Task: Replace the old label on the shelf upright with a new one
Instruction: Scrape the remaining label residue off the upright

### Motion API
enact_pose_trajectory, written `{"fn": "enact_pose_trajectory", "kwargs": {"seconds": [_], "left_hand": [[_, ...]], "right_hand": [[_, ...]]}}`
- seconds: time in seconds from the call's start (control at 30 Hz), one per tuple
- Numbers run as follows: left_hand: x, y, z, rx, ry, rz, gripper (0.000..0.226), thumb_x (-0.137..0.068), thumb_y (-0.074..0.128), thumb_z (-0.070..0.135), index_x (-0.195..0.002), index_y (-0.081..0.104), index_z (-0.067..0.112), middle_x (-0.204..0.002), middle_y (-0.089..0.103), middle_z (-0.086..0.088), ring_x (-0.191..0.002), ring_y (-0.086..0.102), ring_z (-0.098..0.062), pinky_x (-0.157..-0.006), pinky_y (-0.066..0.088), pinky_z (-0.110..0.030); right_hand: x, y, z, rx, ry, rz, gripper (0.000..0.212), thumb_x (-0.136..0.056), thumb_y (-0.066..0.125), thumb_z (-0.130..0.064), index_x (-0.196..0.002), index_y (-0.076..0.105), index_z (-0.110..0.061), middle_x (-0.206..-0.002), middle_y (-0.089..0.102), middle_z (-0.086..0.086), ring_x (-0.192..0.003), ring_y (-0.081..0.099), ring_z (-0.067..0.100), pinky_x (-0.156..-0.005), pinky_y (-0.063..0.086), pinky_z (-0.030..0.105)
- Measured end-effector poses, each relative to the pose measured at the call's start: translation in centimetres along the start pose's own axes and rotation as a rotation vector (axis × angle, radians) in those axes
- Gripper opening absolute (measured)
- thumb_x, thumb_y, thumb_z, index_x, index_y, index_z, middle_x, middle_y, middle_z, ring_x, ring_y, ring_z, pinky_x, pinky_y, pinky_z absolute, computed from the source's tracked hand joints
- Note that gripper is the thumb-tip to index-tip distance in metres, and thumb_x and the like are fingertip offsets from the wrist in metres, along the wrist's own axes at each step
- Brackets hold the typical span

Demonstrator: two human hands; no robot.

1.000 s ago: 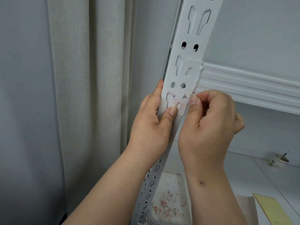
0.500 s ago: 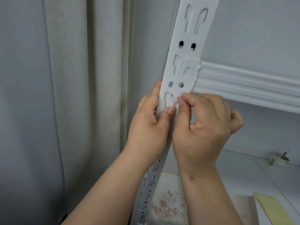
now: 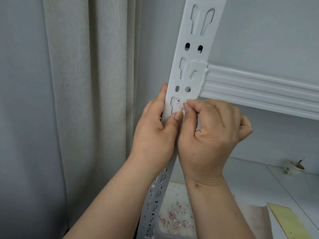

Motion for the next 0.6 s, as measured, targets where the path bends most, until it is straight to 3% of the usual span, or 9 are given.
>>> {"fn": "enact_pose_trajectory", "kwargs": {"seconds": [0.23,0.37,0.47,0.6], "left_hand": [[0.2,-0.1,0.3,-0.061,0.007,0.012,0.067,-0.087,0.056,0.035,-0.151,0.034,0.039,-0.138,0.056,0.01,-0.128,0.054,-0.005,-0.11,0.043,-0.038],[0.3,-0.3,0.7,-0.105,0.024,0.02,0.062,-0.097,0.058,0.023,-0.152,0.032,0.037,-0.137,0.053,0.015,-0.124,0.053,0.002,-0.108,0.044,-0.032],[0.5,-0.4,0.9,-0.118,0.019,0.02,0.062,-0.098,0.058,0.022,-0.152,0.031,0.038,-0.136,0.052,0.019,-0.122,0.052,0.007,-0.104,0.042,-0.02],[0.3,-0.3,0.8,-0.123,0.038,0.002,0.063,-0.099,0.057,0.022,-0.153,0.029,0.037,-0.138,0.052,0.016,-0.121,0.052,0.008,-0.098,0.041,-0.012]], "right_hand": [[1.5,0.3,0.4,-0.022,0.123,-0.129,0.009,-0.089,0.058,-0.018,-0.082,0.062,-0.016,-0.082,0.061,-0.006,-0.078,0.057,0.019,-0.085,0.027,0.036],[2.9,-0.5,1.3,-0.202,0.273,-0.165,0.005,-0.088,0.053,-0.016,-0.085,0.052,-0.02,-0.086,0.051,-0.011,-0.08,0.052,0.008,-0.082,0.037,0.032],[3.5,-0.7,2.6,-0.293,0.496,-0.196,0.004,-0.081,0.057,-0.019,-0.077,0.055,-0.018,-0.083,0.06,-0.01,-0.08,0.056,0.002,-0.074,0.044,0.018],[5.0,-0.9,4.3,-0.344,0.802,-0.29,0.011,-0.074,0.062,-0.016,-0.068,0.059,-0.025,-0.075,0.067,-0.018,-0.069,0.061,0.004,-0.061,0.046,0.018]]}}
Point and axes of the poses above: each hand's wrist, its own x-axis away from the middle knuckle, its own y-axis out of the palm, z = x × y, the point moved 5 cm from there along -x, towards the middle knuckle
